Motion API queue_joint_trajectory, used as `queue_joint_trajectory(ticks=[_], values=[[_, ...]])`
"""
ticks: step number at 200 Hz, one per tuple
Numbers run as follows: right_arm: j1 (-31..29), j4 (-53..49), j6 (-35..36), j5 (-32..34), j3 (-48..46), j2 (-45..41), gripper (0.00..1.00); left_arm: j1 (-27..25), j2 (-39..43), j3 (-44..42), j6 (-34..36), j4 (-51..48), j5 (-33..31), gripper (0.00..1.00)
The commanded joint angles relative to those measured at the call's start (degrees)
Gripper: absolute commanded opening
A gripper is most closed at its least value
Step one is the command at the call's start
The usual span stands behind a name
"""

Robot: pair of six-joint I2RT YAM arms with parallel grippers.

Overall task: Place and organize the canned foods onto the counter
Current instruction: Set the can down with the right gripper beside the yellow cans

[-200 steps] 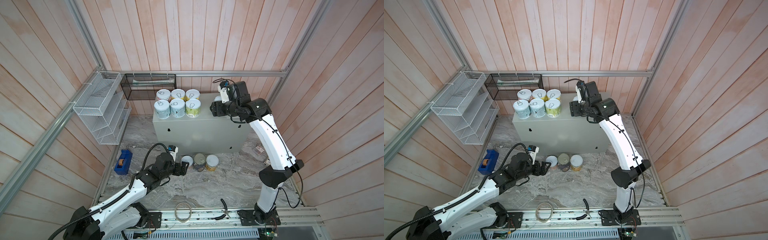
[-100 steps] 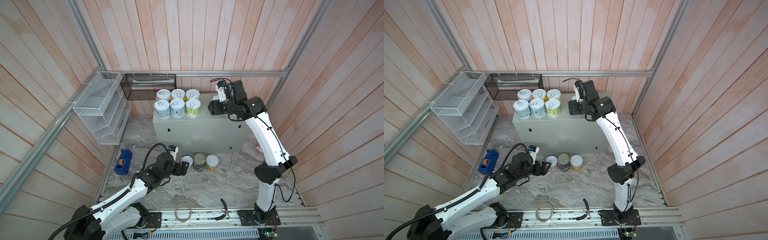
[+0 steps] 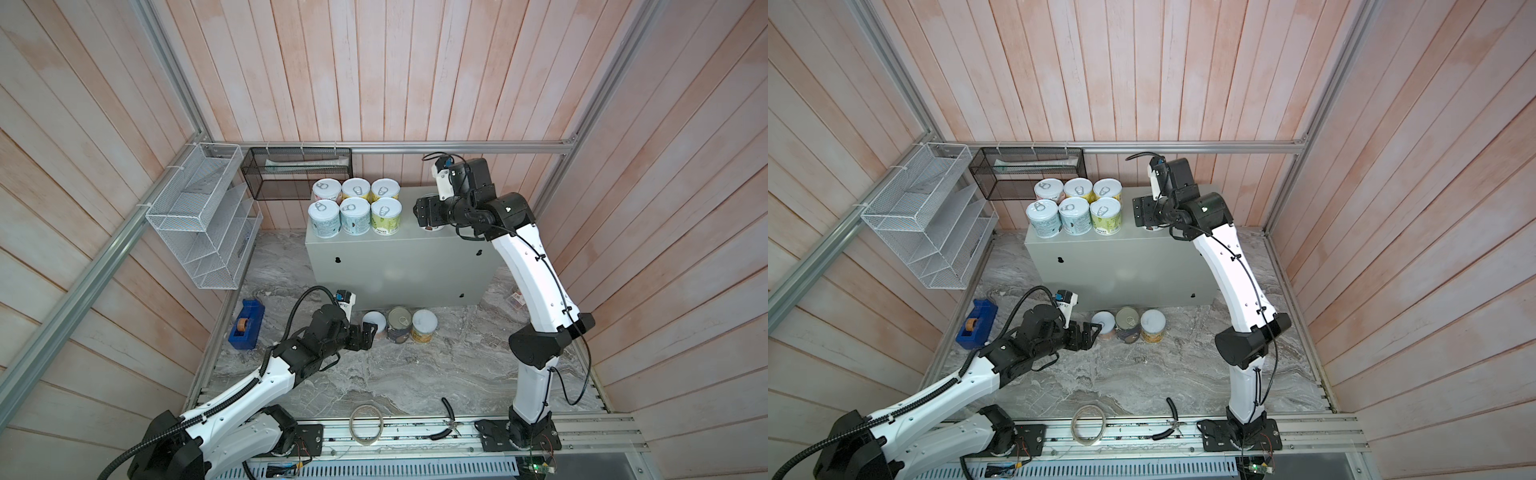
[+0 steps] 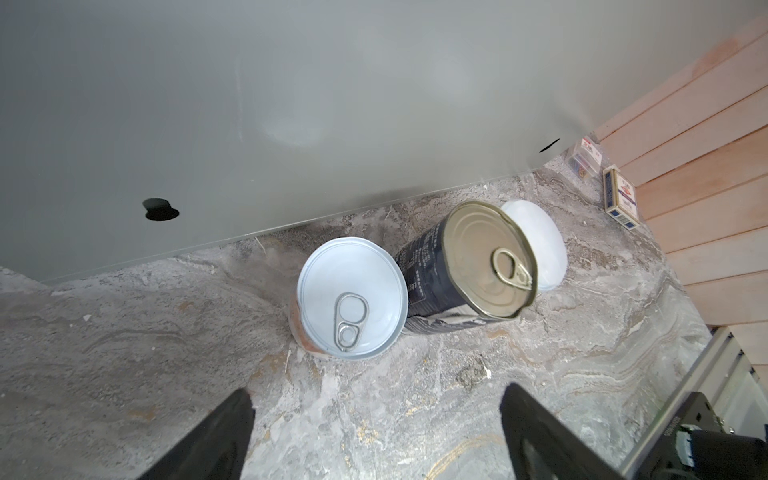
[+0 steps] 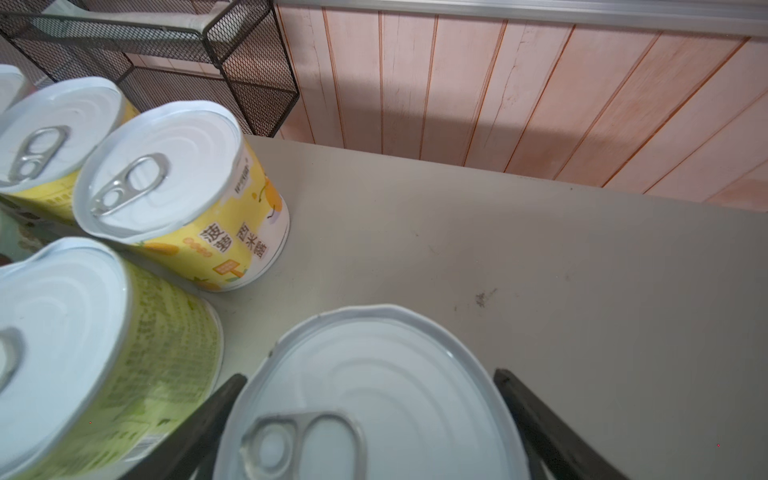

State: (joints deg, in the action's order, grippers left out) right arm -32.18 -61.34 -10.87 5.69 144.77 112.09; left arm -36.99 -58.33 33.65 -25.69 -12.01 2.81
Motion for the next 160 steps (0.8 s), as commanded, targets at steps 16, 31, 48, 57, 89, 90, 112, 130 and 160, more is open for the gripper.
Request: queue_joint_trajectory(ticks=[16,31,48,57,89,90,112,130,160], values=[[0.2,2.1,0.2,0.4,1.9,-1.4,0.89,0.7,-0.5,1.6,1.6,1.1,0.8,0.95],[0.3,3.0,0.6,0.0,2.0,-2.6,0.89,0.7,-0.8,2.2,1.7,0.9,0.8,0.95],[0.2,4.2,1.2,-0.5,1.5,-4.4,0.89,0.8,-0.8,2.7,1.9,0.3,0.2,0.95],[0.2,5.0,1.5,-0.5,0.4,-5.6,0.89,0.8,-0.7,3.0,2.0,0.0,-0.2,0.95],[0.2,9.1,2.1,-1.4,-7.3,-11.4,0.88,1.0,0.0,3.3,2.3,-0.2,-0.8,0.95],[0.2,9.3,2.1,-1.5,-7.7,-11.6,0.88,1.0,0.0,3.3,2.3,-0.2,-0.8,0.95],[0.1,13.5,2.0,-2.9,-16.2,-16.9,0.82,1.0,0.2,3.1,1.9,0.1,-1.4,0.95],[0.2,17.7,1.7,-3.9,-23.9,-21.2,0.78,1.0,0.8,2.4,0.7,1.3,-1.7,0.95],[0.1,22.1,1.7,-5.0,-33.2,-25.3,0.69,1.1,2.2,0.6,-1.8,3.4,-2.3,0.95]])
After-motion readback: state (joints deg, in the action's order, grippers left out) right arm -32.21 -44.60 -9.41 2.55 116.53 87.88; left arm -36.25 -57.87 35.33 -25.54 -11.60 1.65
